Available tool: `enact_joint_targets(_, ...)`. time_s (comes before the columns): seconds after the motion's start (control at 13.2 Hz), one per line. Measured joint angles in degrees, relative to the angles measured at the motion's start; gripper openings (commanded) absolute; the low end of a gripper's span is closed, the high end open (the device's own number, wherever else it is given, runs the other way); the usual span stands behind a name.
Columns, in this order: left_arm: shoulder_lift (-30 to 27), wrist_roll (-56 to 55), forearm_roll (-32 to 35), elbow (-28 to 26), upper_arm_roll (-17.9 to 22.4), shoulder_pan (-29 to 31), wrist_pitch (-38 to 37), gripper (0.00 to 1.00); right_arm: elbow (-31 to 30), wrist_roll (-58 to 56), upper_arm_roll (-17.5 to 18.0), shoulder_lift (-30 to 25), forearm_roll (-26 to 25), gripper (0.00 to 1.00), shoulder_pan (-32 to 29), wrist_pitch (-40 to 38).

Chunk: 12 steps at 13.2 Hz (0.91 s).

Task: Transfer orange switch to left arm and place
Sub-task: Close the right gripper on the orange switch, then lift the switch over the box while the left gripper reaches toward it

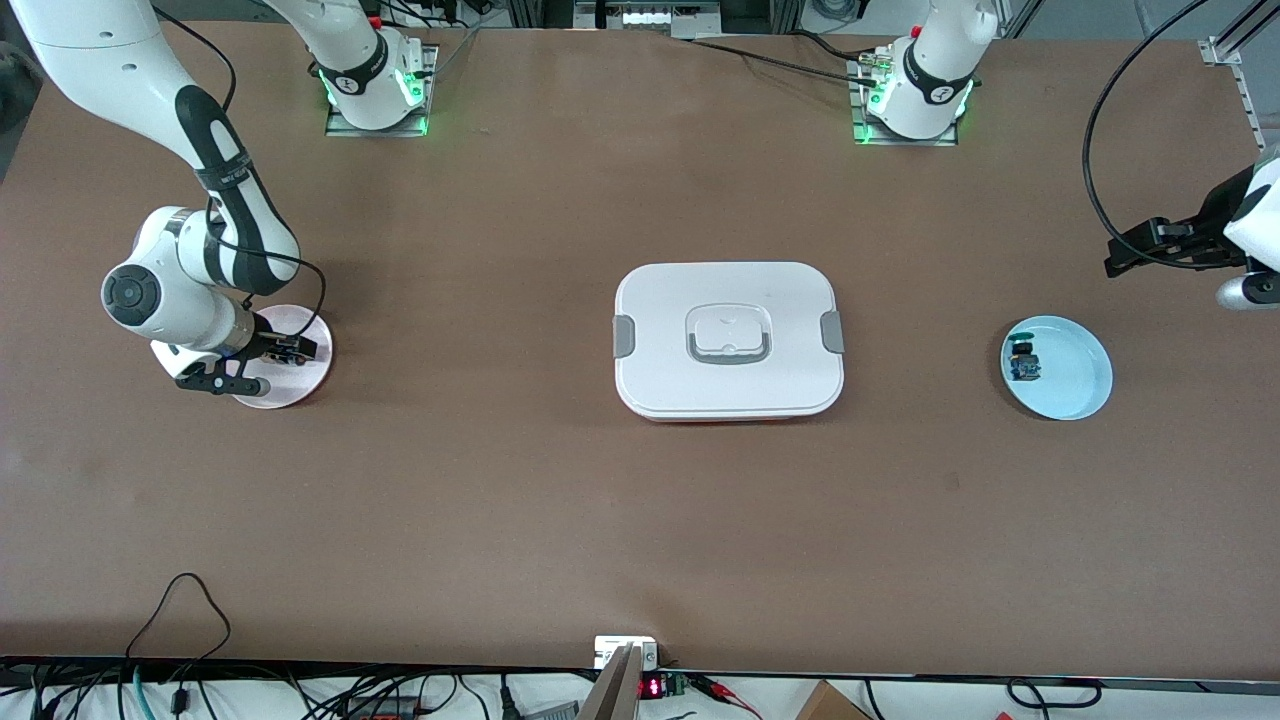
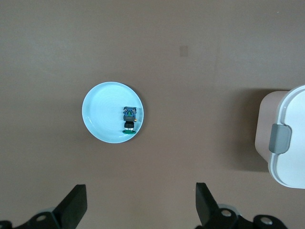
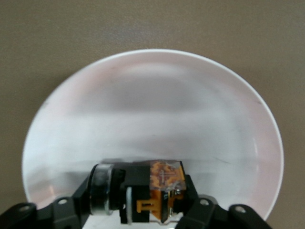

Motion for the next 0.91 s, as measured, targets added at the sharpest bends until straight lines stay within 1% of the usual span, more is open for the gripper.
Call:
enact_joint_targets(0.08,0.01,-0.02,0.0,0.08,0.02,0.04,-0.04,1.0,0.0,-0.38,-0.01,-0.02,0.0,0.12,-0.01,0.0)
enact_joint_targets(0.15,0.02,-0.02,0.0,0.12,0.02,0.03,-0.08,1.0,0.0,-0.52,-0.02,-0.02,-0.01,0.1,-0.01,-0.02)
enact_joint_targets(0.38,0.17,-0.02,0.01,0.35,-0.27,-0.42,-0.09,1.0,0.15,-0.62,-0.01,-0.49,-0.01,0.1,-0.01,-1.14)
enact_joint_targets(0.6,0.2,-0.02,0.01,0.9,-1.38,-0.56,-0.79,1.0,2.72,-0.83,0.03,-2.87,0.0,0.1,0.03,-8.2)
enact_joint_targets(0.91,1.22,-0.02,0.01,1.06,-1.79,-0.56,-2.19,1.0,9.15,-2.77,0.54,-8.47,0.06,0.1,1.02,-20.4)
